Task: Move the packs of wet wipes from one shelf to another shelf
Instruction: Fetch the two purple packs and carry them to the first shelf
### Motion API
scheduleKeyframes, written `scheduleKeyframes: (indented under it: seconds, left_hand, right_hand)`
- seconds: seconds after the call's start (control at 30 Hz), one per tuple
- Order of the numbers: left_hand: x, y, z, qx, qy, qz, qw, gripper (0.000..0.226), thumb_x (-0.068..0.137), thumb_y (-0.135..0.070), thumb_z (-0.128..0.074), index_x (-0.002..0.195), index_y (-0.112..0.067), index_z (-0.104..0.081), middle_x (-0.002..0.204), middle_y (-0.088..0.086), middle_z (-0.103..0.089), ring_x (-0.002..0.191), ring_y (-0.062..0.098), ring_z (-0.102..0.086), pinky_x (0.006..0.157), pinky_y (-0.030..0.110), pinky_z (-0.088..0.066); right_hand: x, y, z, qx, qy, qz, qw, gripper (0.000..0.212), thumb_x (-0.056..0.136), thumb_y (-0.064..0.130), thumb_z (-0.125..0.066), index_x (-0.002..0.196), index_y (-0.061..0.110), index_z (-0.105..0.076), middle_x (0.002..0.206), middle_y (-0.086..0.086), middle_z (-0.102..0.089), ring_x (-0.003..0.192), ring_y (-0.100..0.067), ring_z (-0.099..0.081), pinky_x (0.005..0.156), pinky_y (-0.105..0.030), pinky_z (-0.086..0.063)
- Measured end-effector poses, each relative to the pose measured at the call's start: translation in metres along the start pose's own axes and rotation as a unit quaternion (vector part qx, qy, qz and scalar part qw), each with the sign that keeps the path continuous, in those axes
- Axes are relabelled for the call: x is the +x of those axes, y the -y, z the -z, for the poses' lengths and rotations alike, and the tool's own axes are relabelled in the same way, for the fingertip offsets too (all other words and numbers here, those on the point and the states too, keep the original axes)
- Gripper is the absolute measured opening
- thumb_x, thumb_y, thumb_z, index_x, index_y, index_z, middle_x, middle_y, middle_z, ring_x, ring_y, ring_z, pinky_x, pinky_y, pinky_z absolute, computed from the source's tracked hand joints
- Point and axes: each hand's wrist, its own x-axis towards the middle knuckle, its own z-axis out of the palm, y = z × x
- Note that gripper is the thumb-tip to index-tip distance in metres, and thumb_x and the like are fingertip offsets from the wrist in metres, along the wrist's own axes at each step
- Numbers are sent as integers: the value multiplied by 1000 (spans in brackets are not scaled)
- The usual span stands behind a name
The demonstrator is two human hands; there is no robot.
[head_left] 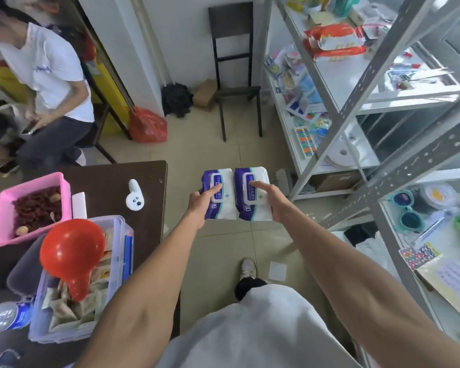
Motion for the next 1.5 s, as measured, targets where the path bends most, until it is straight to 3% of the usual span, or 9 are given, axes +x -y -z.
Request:
scheduleKeyframes:
  seconds: [0.23,0.47,0.73,0.9,1.03,1.2,1.3,1.43,1.5]
  left_hand:
    - [74,-70,-18,-16,-20,0,1000,39,79,-30,-85,108,-6,-74,99,12,-78,86,31,-75,77,42,-63]
    - [166,-127,-20,-24,-18,11,999,33,81,-23,-84,108,-6,-74,101,14,-78,82,29,-75,78,44,-63]
    - [293,-234,-33,-9,14,-14,1000,42,79,-28,-85,111,-5,-74,100,12,-79,82,28,-77,76,42,-64]
    - [352,-290,-51,9,26,-13,1000,32,81,-28,-84,105,-8,-74,95,9,-78,77,24,-75,66,33,-62]
    - [403,-329,-77,25,31,-7,999,28,82,-30,-83,100,-13,-70,94,6,-77,78,23,-74,64,32,-60]
    - [473,-378,-116,42,24,-7,999,49,78,-33,-86,115,-5,-68,103,10,-78,86,27,-76,73,40,-64]
    - [511,-419,-149,51,24,-20,998,48,78,-30,-86,116,-4,-69,102,12,-78,84,27,-76,73,39,-63]
    - [548,-462,-200,48,74,-25,996,37,80,-24,-84,111,-5,-74,106,16,-78,82,27,-77,73,38,-62]
    - [560,-472,-224,49,108,-5,993,39,81,-22,-83,116,-5,-74,107,16,-78,84,28,-77,70,36,-62]
  right_hand:
    - [75,84,-11,1,26,-9,1000,34,85,28,-74,112,9,-71,107,-18,-75,85,-33,-73,75,-45,-63]
    - [163,148,-33,-13,15,-21,1000,58,75,28,-82,126,7,-67,122,-23,-71,101,-39,-71,94,-63,-54]
    - [251,255,-66,13,-28,27,999,54,76,29,-82,124,9,-68,119,-20,-74,97,-37,-72,91,-58,-58]
    - [298,308,-72,32,-46,34,998,51,78,30,-81,124,11,-68,116,-18,-75,96,-35,-73,91,-57,-58]
    - [344,353,-64,49,-57,33,997,44,82,28,-79,121,10,-69,114,-18,-75,93,-34,-73,88,-54,-60]
    - [405,420,-49,61,-47,31,997,33,83,28,-78,111,10,-73,110,-18,-76,86,-32,-74,82,-49,-62]
    - [434,466,-33,71,-47,38,996,41,83,28,-78,118,7,-72,114,-21,-75,89,-34,-73,85,-52,-61]
    - [457,516,-2,95,-47,47,993,47,81,30,-80,121,6,-70,122,-22,-72,103,-40,-72,92,-57,-57]
    - [457,529,18,122,-26,40,991,34,87,23,-75,117,8,-70,115,-20,-75,94,-34,-74,83,-50,-63]
